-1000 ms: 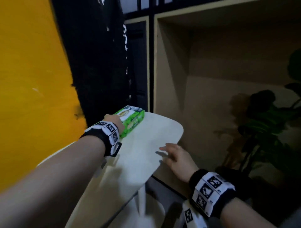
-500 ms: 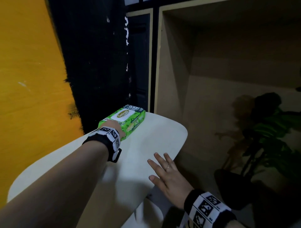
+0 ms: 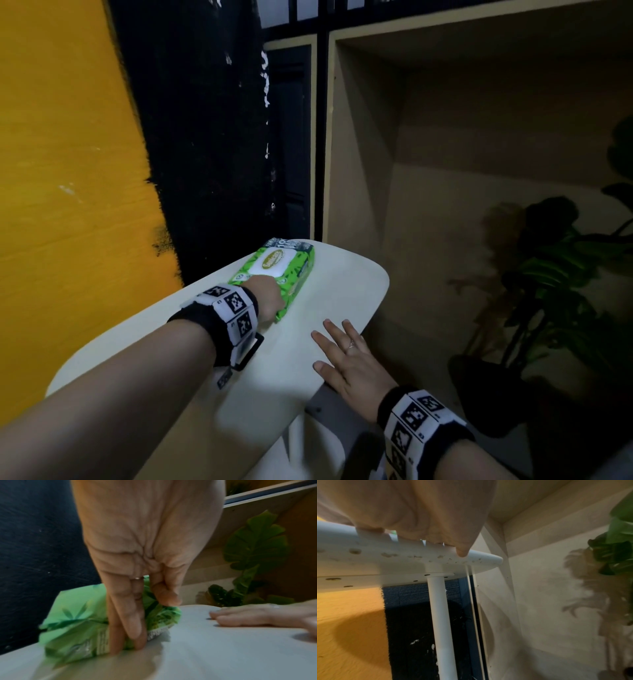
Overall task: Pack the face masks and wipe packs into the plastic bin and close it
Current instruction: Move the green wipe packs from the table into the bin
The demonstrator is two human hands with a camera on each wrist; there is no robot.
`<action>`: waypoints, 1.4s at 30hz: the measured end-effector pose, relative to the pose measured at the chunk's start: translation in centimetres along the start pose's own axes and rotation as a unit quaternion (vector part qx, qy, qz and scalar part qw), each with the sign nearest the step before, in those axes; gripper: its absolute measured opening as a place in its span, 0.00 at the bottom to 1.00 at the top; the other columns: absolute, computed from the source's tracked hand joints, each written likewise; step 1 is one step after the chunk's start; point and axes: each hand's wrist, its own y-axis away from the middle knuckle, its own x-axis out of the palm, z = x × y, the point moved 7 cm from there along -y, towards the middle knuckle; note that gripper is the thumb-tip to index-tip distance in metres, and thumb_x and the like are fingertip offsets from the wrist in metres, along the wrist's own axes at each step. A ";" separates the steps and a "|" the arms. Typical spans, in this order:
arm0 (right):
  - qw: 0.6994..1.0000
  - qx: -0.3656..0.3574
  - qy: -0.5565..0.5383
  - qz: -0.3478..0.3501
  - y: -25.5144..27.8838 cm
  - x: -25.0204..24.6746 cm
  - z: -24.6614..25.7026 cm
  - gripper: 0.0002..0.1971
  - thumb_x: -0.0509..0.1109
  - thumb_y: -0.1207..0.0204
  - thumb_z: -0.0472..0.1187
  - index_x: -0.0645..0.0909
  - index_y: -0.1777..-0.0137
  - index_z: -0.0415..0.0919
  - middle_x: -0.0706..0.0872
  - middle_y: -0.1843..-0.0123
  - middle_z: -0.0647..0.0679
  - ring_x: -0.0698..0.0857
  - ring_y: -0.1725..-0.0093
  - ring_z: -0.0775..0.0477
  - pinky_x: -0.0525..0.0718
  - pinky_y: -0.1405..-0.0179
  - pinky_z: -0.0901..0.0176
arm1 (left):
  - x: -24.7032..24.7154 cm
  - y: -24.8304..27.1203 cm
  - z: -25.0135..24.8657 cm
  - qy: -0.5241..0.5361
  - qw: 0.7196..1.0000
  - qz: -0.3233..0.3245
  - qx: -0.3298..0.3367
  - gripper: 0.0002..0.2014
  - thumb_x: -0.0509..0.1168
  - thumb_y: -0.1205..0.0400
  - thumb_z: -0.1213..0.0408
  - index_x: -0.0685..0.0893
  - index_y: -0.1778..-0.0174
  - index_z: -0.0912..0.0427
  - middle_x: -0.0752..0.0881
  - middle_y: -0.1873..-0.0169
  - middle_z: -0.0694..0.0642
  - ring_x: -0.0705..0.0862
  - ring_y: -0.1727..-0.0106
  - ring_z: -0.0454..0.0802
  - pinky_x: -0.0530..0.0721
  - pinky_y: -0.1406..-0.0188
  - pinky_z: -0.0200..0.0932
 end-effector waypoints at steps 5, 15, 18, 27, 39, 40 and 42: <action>0.989 0.009 -0.136 -0.059 0.9 -0.3 -0.7 0.58 0.38 0.46 0.82 0.61 0.20 0.45 0.48 0.19 0.60 0.41 0.19 0.57 0.41 0.22 0.66 | 1.2 2.1 -0.1 0.032 0.997 0.017 0.063 0.19 0.58 0.15 0.62 0.74 0.75 0.58 0.73 0.76 0.48 0.69 0.74 0.40 0.66 0.71 0.29; 0.704 0.254 -0.613 -0.252 7.2 -2.9 -10.6 0.35 0.46 0.24 0.69 0.78 0.35 0.44 0.86 0.48 0.39 0.86 0.55 0.38 0.85 0.58 0.51 | -0.1 7.1 -4.7 0.143 0.966 0.038 0.210 0.23 0.64 0.18 0.63 0.73 0.82 0.54 0.71 0.82 0.52 0.68 0.79 0.41 0.67 0.72 0.35; 0.626 0.242 -0.698 -0.249 9.8 -4.7 -12.9 0.42 0.43 0.26 0.72 0.91 0.56 0.42 0.92 0.63 0.43 0.91 0.65 0.43 0.89 0.65 0.53 | 1.2 8.5 -8.3 0.107 0.958 0.067 0.258 0.23 0.64 0.18 0.61 0.73 0.82 0.53 0.71 0.82 0.51 0.68 0.79 0.39 0.67 0.73 0.33; 0.677 0.323 -0.640 -0.162 20.8 -2.3 -19.3 0.22 0.70 0.31 0.56 0.84 0.49 0.36 0.93 0.64 0.41 0.91 0.67 0.44 0.91 0.64 0.55 | 8.9 9.2 -17.5 -0.060 0.920 0.099 0.374 0.20 0.60 0.16 0.57 0.77 0.73 0.62 0.80 0.70 0.61 0.82 0.62 0.59 0.81 0.56 0.49; 0.651 0.385 -0.644 -0.114 30.6 6.2 -26.2 0.47 0.90 0.79 0.47 0.85 0.50 0.36 0.93 0.62 0.42 0.92 0.64 0.46 0.89 0.68 0.56 | 23.7 7.7 -26.2 -0.186 0.861 0.186 0.435 0.20 0.57 0.14 0.58 0.86 0.51 0.73 0.85 0.47 0.68 0.83 0.43 0.64 0.78 0.43 0.52; 0.650 0.382 -0.647 -0.117 30.9 7.0 -26.7 0.47 0.90 0.77 0.47 0.84 0.50 0.36 0.93 0.61 0.43 0.92 0.62 0.46 0.90 0.65 0.55 | 25.2 7.7 -26.6 -0.191 0.861 0.194 0.430 0.20 0.57 0.14 0.57 0.86 0.50 0.72 0.85 0.47 0.68 0.83 0.42 0.63 0.77 0.44 0.51; 0.649 0.386 -0.642 -0.134 31.7 8.4 -28.0 0.49 0.90 0.78 0.47 0.83 0.49 0.36 0.93 0.61 0.45 0.92 0.60 0.46 0.90 0.59 0.52 | 27.8 7.8 -27.2 -0.202 0.859 0.208 0.421 0.21 0.55 0.13 0.56 0.86 0.47 0.71 0.85 0.44 0.67 0.82 0.40 0.61 0.77 0.42 0.50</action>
